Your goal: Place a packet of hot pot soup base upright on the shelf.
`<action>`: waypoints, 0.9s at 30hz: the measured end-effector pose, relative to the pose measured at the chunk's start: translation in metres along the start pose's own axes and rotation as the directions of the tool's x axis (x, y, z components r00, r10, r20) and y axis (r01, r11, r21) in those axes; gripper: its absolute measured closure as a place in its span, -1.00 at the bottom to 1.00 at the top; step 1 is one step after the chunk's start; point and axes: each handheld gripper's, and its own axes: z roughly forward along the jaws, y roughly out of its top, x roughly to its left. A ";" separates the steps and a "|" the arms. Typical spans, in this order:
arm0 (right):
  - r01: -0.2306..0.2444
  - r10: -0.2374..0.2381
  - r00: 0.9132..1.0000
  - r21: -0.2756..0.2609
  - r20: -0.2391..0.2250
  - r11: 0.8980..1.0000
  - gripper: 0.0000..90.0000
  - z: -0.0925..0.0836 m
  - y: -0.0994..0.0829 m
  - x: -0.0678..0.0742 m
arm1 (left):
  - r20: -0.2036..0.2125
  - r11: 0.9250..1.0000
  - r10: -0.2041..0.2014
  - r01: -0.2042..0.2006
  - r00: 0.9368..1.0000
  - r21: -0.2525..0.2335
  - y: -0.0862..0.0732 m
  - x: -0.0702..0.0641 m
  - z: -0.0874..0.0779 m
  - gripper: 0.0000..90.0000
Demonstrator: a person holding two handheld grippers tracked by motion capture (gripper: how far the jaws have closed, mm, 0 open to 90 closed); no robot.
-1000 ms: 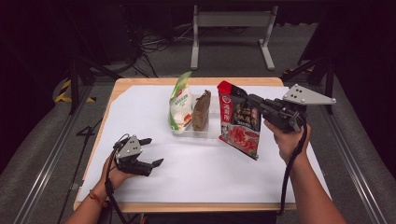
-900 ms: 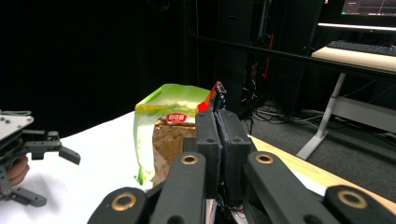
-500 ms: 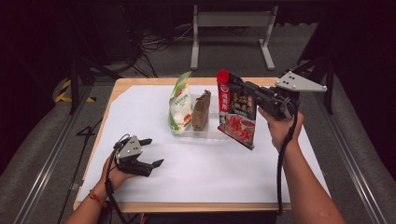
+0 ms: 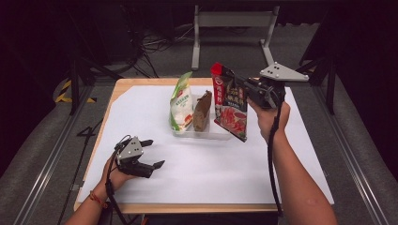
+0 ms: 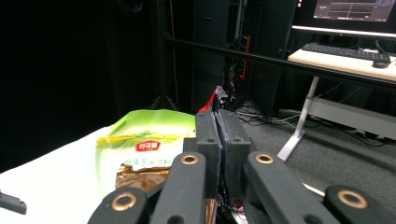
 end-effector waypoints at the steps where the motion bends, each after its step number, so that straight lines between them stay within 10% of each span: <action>1: 0.001 -0.001 1.000 0.002 0.008 1.000 0.97 0.003 -0.001 0.001 | 0.000 1.000 0.004 -0.004 1.000 0.003 0.000 0.000 0.000 -0.67; 14: -0.048 0.051 0.995 -0.036 0.083 0.998 0.97 0.044 -0.015 0.004 | 0.016 1.000 0.014 -0.014 1.000 0.011 -0.001 -0.001 0.001 -0.67; 27: -0.033 0.039 0.997 -0.097 0.063 0.995 0.97 0.063 -0.036 0.010 | 0.020 1.000 0.019 -0.019 1.000 0.010 -0.001 0.000 0.001 -0.67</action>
